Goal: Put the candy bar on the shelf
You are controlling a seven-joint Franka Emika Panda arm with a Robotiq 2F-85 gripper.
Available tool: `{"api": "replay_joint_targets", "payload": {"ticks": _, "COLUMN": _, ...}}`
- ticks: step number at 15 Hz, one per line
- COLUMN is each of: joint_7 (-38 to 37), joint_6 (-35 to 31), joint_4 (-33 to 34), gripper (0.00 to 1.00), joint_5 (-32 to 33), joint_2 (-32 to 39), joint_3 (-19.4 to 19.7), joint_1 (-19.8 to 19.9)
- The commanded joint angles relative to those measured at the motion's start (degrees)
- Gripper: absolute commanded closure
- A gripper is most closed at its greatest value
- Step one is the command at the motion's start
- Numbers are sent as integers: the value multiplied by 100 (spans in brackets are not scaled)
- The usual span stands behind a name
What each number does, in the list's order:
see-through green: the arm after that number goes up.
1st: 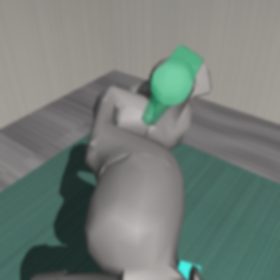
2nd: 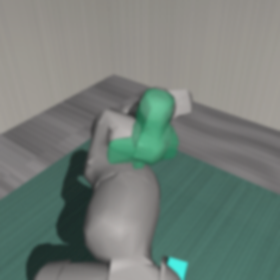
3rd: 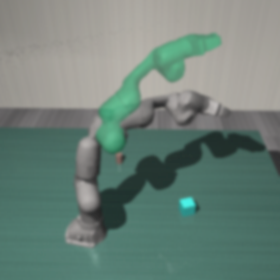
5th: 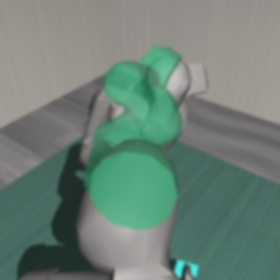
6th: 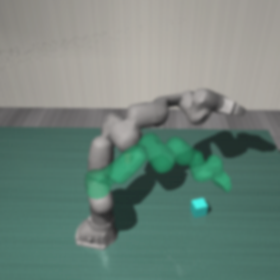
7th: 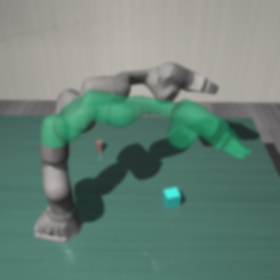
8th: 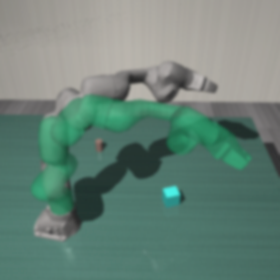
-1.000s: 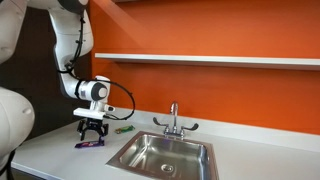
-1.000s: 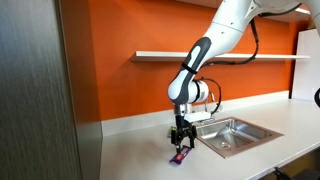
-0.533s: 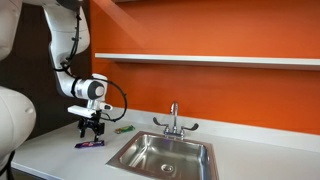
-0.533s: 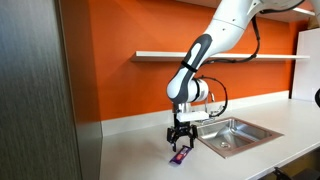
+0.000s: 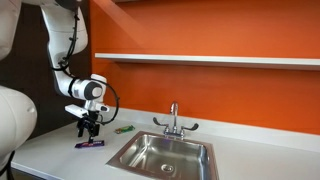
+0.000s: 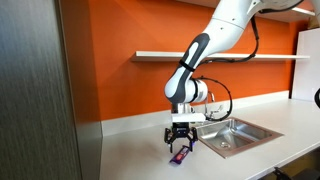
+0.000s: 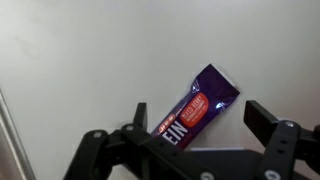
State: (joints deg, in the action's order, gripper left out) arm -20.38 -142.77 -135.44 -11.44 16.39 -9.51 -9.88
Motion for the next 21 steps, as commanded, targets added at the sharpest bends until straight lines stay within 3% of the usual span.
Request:
{"api": "replay_joint_targets", "payload": {"ticks": 1, "joint_7": -492, "joint_6": -158, "joint_4": -95, "gripper": 0, "joint_5": -135, "joint_2": -72, "joint_3": 96, "joint_1": -139}}
{"api": "replay_joint_targets", "payload": {"ticks": 14, "joint_7": -2073, "joint_6": -194, "joint_4": 40, "gripper": 0, "joint_5": 16, "joint_2": 233, "joint_3": 441, "joint_1": -416}}
{"api": "replay_joint_targets", "payload": {"ticks": 21, "joint_7": -2537, "joint_6": -233, "joint_4": 77, "gripper": 0, "joint_5": 71, "joint_2": 324, "joint_3": 515, "joint_1": -431}}
